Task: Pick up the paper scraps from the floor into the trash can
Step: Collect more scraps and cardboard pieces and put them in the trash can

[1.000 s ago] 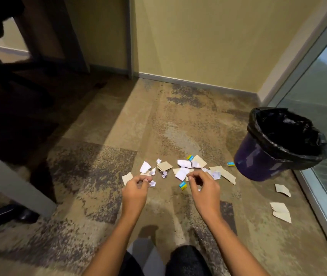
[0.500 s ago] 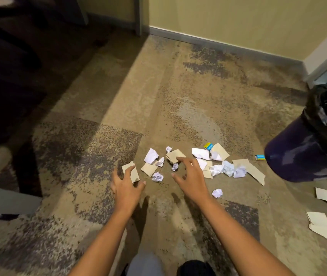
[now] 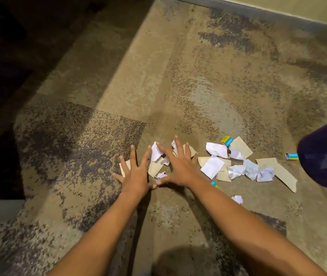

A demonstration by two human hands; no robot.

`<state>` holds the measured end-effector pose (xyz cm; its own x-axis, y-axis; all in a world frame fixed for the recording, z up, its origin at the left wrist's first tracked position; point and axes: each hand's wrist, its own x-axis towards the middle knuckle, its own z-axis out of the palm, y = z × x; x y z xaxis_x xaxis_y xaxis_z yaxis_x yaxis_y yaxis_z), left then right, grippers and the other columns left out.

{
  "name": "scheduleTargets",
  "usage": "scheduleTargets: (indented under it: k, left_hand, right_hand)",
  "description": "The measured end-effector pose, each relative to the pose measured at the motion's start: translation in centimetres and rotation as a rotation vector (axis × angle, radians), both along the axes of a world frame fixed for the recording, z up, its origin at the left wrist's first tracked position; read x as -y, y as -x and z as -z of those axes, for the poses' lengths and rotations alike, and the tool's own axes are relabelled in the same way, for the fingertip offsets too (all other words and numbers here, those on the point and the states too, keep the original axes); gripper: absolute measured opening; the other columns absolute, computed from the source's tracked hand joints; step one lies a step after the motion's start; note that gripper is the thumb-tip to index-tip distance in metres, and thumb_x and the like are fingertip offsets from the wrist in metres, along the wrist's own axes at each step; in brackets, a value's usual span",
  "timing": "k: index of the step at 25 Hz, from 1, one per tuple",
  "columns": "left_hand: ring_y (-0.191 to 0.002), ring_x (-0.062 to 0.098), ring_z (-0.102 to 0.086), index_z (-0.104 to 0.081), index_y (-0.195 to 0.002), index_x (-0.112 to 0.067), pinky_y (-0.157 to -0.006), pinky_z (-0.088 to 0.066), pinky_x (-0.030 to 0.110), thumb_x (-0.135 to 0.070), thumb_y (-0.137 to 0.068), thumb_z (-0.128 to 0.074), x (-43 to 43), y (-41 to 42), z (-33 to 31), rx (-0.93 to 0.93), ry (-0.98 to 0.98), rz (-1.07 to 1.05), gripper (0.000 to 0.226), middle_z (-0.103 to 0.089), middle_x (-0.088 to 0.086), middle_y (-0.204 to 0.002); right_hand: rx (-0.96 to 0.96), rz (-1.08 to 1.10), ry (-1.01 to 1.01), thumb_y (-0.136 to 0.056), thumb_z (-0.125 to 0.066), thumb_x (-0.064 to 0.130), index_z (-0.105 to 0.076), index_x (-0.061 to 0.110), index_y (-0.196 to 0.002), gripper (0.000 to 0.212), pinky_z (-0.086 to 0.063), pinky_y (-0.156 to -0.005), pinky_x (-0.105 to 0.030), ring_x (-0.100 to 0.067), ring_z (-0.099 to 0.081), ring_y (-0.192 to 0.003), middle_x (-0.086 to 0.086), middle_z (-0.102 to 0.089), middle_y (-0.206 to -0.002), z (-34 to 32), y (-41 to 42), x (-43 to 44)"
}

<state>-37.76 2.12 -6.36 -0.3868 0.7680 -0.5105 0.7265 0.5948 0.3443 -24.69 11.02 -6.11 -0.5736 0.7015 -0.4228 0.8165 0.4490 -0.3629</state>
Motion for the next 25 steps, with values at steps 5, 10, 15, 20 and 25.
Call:
scheduleTargets:
  k: [5,10,15,20,25]
  left_hand:
    - [-0.14,0.042,0.024,0.016,-0.134,-0.062,-0.089,-0.003,0.085,-0.019,-0.071,-0.08,-1.4,0.1,0.8,0.002,0.01,0.081,0.123,0.032,-0.007,-0.152]
    - [-0.144,0.034,0.002,-0.009,-0.144,-0.047,-0.097,-0.014,0.08,-0.03,-0.077,-0.073,0.9,-0.4,1.2,-0.183,-0.05,0.111,0.094,0.009,-0.006,-0.159]
    - [-0.142,0.036,-0.002,-0.017,-0.142,-0.049,-0.101,-0.013,0.075,-0.046,-0.077,-0.066,2.1,-1.0,1.1,-0.244,-0.078,0.118,0.081,0.009,-0.007,-0.158]
    - [-0.139,0.047,0.018,-0.011,-0.144,-0.049,-0.102,0.002,0.073,-0.039,-0.083,-0.062,3.5,-0.7,1.4,-0.102,-0.064,-0.061,0.08,0.02,0.002,-0.157]
    - [-0.144,0.039,0.008,-0.028,-0.146,-0.025,-0.116,-0.012,0.056,-0.005,-0.097,-0.043,4.7,-1.0,1.6,-0.028,-0.278,-0.099,0.055,-0.003,0.001,-0.16]
  right_hand:
    - [0.009,-0.162,-0.146,-0.062,-0.074,0.06,-0.034,0.05,-0.134,0.084,-0.012,-0.104,-0.07,-0.041,0.003,-0.142,0.007,0.001,-0.159,1.0,0.9,1.2]
    - [0.036,-0.159,-0.278,-0.079,-0.069,0.033,-0.044,0.042,-0.131,0.058,-0.033,-0.095,-0.056,-0.039,-0.029,-0.131,0.008,-0.03,-0.151,0.9,1.0,3.2]
    - [-0.062,-0.067,-0.383,-0.063,-0.082,0.014,-0.067,0.027,-0.096,0.039,-0.052,-0.065,-0.04,-0.035,-0.059,-0.094,0.0,-0.063,-0.119,1.5,-0.7,5.1]
    - [-0.129,0.021,-0.326,-0.061,-0.08,-0.002,-0.067,0.016,-0.091,0.037,-0.047,-0.059,-0.028,-0.03,-0.058,-0.089,-0.004,-0.064,-0.109,1.9,-4.7,5.4]
    - [-0.207,0.298,-0.248,-0.086,-0.057,-0.001,-0.064,0.018,-0.109,0.031,-0.048,-0.079,-0.035,-0.026,-0.05,-0.107,-0.006,-0.057,-0.118,0.8,-8.1,6.8]
